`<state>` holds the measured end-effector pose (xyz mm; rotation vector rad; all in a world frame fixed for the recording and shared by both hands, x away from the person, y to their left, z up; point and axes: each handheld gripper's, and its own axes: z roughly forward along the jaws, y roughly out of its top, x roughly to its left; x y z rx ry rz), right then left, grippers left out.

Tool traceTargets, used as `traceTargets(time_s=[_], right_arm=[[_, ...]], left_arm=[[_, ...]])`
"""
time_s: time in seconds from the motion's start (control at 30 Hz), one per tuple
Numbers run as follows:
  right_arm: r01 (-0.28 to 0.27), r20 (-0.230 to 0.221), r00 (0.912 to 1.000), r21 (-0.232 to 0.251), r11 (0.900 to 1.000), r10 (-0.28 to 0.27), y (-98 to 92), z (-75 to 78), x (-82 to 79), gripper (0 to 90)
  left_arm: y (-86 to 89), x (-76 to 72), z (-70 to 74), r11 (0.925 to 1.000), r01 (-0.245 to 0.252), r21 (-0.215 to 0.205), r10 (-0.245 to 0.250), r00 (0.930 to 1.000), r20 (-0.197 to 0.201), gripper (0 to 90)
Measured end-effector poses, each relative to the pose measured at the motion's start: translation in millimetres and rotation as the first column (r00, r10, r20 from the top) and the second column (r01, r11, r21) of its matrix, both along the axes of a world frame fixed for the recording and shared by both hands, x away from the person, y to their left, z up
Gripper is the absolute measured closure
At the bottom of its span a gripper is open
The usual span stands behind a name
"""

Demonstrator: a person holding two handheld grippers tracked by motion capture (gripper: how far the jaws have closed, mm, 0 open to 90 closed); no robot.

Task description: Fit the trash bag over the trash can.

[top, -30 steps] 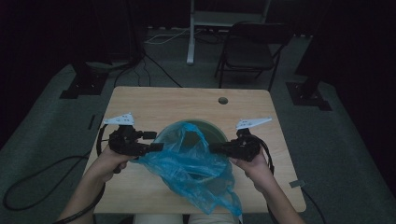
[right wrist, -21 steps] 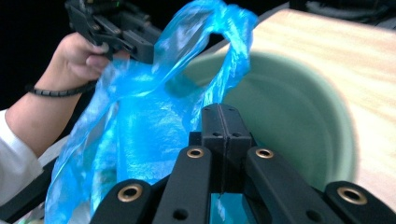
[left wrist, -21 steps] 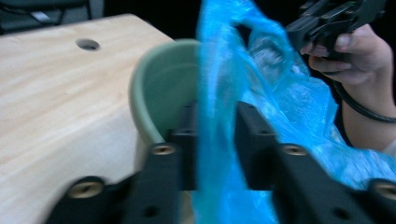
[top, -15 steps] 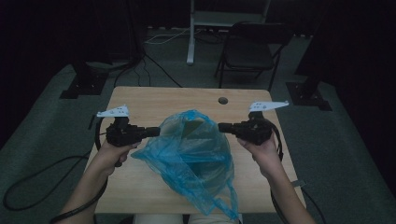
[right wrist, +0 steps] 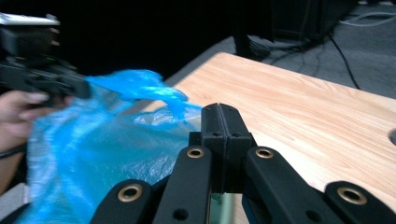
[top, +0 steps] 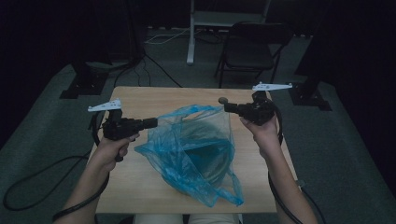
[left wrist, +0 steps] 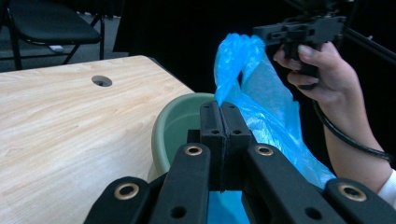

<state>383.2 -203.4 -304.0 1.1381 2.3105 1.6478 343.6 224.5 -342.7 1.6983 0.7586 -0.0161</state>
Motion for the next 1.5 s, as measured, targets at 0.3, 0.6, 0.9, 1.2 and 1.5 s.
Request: traceTargets(time_s=[0.3, 0.6, 0.9, 1.2, 1.5], right_arm=[[0.119, 0.073, 0.9909, -0.075, 0.990, -0.113, -2.3, 10.4, -1.6, 90.0], [0.146, 0.072, 0.9871, -0.034, 0.989, -0.143, -3.5, 23.5, 4.9, 90.0], [0.208, 0.048, 0.9771, -0.021, 0.978, -0.207, -24.7, 16.5, 8.4, 90.0], [0.285, 0.015, 0.9586, -0.064, 0.956, -0.285, -45.4, 2.5, 13.7, 90.0], [0.237, 0.003, 0.9715, -0.051, 0.970, -0.237, -21.6, -2.6, 21.2, 90.0]], left_arm=[[-8.6, -15.3, 11.1, 0.9973, -0.045, 0.058, 0.044, 0.9990, 0.010, 51.4], [-55.5, -46.5, 35.7, 0.9799, -0.061, 0.190, 0.039, 0.9923, 0.118, 30.3], [-77.5, -35.6, 14.5, 0.9589, -0.027, 0.283, 0.006, 0.9972, 0.075, 30.2], [-78.3, -54.6, 21.4, 0.9671, -0.033, 0.252, 0.010, 0.9955, 0.095, 27.5], [-93.8, -76.3, 22.3, 0.9507, -0.027, 0.309, -0.039, 0.9780, 0.205, 50.3]])
